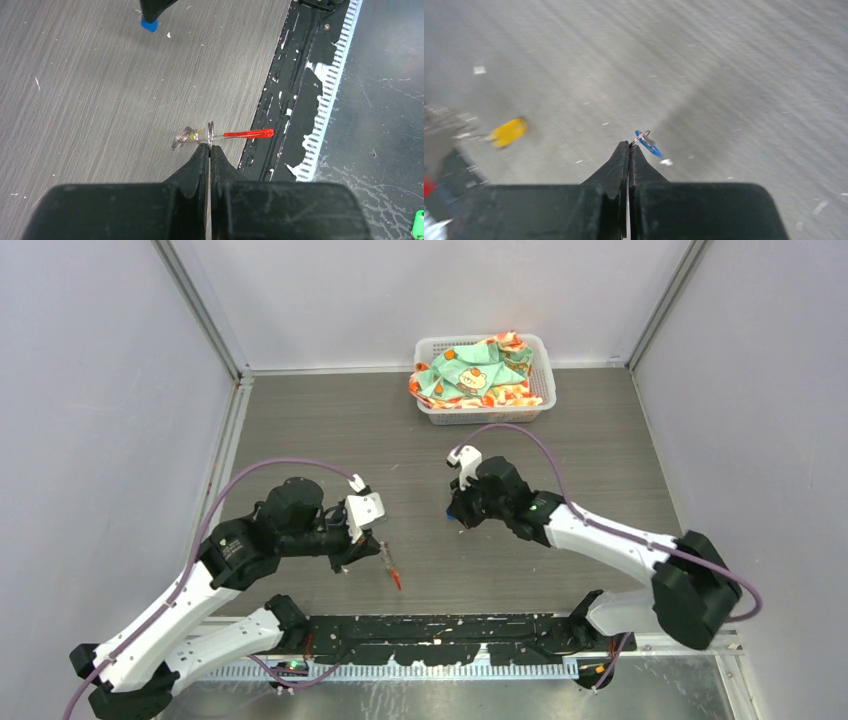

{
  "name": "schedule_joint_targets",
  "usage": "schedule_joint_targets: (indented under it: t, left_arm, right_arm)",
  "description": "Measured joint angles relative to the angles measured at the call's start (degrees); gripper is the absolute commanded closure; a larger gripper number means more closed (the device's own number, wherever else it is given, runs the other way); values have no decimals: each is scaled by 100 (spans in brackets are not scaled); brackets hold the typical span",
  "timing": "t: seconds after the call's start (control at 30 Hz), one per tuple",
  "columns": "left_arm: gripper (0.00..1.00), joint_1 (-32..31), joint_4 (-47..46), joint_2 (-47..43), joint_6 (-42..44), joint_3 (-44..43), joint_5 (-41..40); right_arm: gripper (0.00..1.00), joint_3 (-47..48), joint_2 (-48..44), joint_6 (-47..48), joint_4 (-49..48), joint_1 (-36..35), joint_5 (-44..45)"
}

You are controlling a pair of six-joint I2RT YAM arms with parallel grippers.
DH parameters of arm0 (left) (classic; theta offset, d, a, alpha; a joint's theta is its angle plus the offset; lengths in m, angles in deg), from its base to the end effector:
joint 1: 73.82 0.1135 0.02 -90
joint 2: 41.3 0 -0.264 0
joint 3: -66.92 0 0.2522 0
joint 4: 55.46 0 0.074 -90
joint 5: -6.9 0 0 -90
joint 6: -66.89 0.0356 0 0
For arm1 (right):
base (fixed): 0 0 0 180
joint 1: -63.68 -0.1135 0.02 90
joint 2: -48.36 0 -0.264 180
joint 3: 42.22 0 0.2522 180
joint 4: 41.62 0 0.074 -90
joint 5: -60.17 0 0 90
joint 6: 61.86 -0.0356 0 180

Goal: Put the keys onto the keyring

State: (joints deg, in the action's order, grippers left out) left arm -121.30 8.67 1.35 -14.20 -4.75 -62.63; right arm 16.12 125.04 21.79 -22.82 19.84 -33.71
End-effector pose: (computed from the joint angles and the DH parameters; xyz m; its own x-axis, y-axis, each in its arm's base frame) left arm 0.0815 -0.1073 0.3530 -0.2471 0.4842 -0.8393 0.9334 0.3516 -0.0720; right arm 0.2045 0.1997 0.2249 -0.5135 -0.3402 -0.7878 -0.6773 0.7243 0.1288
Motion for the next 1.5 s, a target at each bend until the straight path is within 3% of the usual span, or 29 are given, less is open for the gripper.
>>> schedule_joint_targets:
  t: [0.3, 0.47, 0.73, 0.97, 1.17, 1.47, 1.5]
  left_arm:
    - [100, 0, -79, -28, -76, 212, -57]
    - [100, 0, -129, -33, -103, 223, -57]
    - [100, 0, -146, -42, -98, 221, -57]
    - [100, 4, -149, 9, -83, 186, -57]
    - [100, 26, -149, 35, -72, 136, -57]
    - [100, 42, -151, 35, -72, 103, -52]
    - [100, 42, -153, 35, -72, 103, -52]
  right_arm:
    - [99, -271, -2415, -883, 83, -284, -1707]
    - [99, -280, -2728, -1449, 103, -299, -2332]
    - [99, -684, -1661, -2035, 31, -334, -2385]
    - [99, -378, 70, -1777, 22, -422, -2251]
    - [99, 0, 992, -1405, 348, -422, -1891]
    - [62, 4, 973, -1182, 577, -422, -1274]
    - [54, 4, 931, -1172, 623, -422, -1220]
